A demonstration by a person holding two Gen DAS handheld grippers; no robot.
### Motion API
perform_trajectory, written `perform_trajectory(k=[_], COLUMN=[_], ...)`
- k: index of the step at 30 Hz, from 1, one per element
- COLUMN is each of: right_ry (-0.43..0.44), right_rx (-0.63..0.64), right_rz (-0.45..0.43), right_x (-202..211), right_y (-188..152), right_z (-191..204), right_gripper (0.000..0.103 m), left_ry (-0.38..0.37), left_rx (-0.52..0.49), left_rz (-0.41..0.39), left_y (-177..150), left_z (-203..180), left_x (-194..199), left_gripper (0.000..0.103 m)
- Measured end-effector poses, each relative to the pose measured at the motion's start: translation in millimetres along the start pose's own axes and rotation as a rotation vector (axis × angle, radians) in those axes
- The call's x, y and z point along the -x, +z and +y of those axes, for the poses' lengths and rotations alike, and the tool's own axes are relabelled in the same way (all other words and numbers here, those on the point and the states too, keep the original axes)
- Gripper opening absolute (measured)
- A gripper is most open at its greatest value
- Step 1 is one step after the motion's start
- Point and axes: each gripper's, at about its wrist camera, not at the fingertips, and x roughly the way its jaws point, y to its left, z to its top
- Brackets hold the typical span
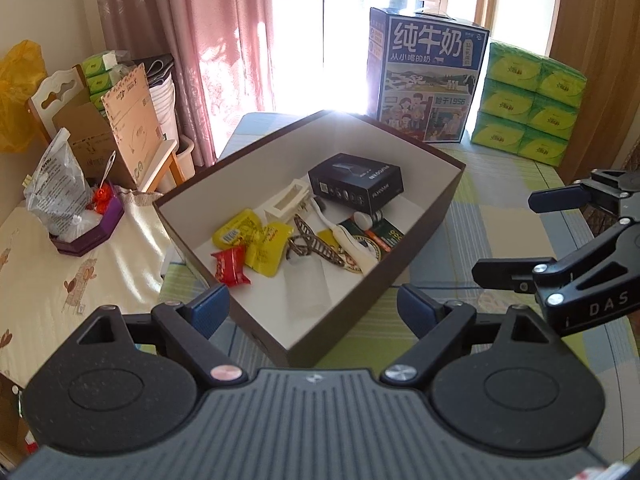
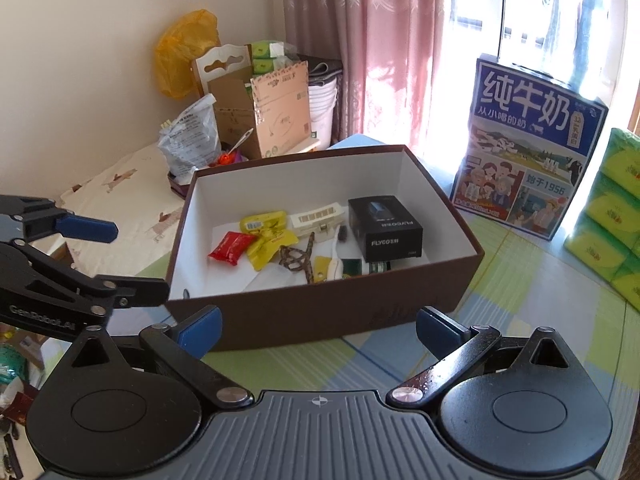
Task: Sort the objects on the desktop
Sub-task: 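Withdraw both tools from the box toward the floss pack and lavender tube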
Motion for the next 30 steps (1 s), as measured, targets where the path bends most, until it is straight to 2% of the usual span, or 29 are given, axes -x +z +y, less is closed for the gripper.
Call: perform_trajectory(k=[19,30], right_ry=[0.008,-0.039], right_rx=[-0.073,-0.217], right_rz=[0.052,0.184], right_x=[27,28], right_y=[-58,-129], right_z=[-13,-33], right_gripper=[0.101,0.101], left_ry=[-0.001,-0.059], left_rx=[0.036,0.005], left_rz=[0.093,0.196], left_y=[-52,-89], left_z=[-38,-68], left_x=[3,-15], left_gripper=[0.088,0.088])
